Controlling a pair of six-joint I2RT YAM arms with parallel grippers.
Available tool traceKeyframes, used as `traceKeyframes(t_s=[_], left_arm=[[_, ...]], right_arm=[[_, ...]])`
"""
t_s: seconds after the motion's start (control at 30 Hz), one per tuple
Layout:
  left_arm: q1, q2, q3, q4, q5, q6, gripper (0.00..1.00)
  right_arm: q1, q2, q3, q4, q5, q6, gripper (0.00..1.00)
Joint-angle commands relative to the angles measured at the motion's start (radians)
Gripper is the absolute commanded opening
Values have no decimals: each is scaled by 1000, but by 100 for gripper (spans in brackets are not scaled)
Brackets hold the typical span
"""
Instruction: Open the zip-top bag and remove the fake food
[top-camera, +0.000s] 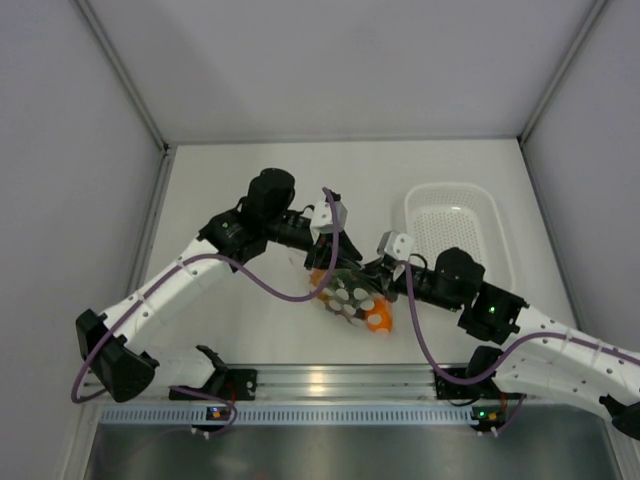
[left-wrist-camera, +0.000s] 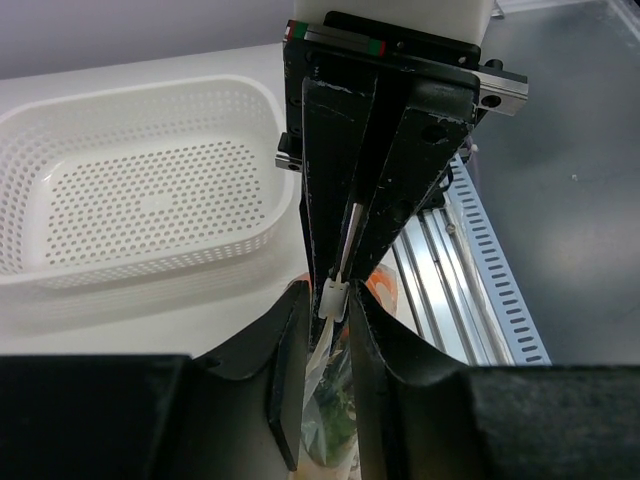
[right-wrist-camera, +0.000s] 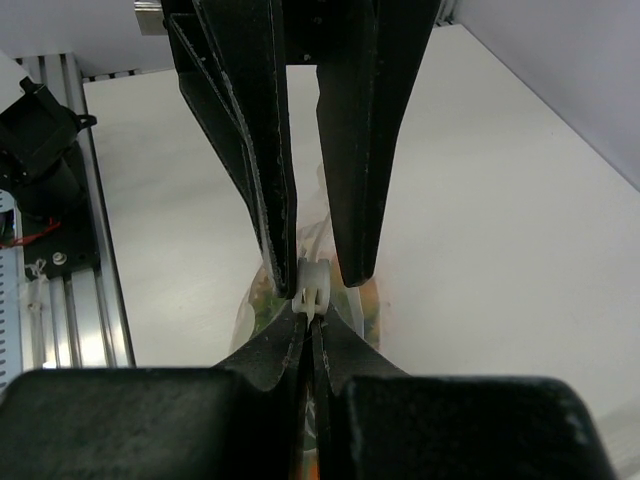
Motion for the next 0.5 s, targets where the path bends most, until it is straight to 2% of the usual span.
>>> traceKeyframes(t_s=[0.0, 0.07, 0.1, 0.17, 0.47], left_arm=[[-1, 1, -6, 32, 45, 36, 29], [-1, 1, -9, 32, 47, 37, 25], [-1, -1, -9, 32, 42, 39, 12], [-1, 5, -9, 32, 33, 36, 2], [9, -18, -43, 32, -64, 60, 0]], right_arm=[[-10, 1, 39, 11, -8, -8, 0], [-12, 4, 40, 11, -7, -8, 0], [-12, 1, 40, 11, -4, -9, 0], [-12, -1, 42, 11, 2, -8, 0], [-10, -27, 39, 14, 68, 6, 0]])
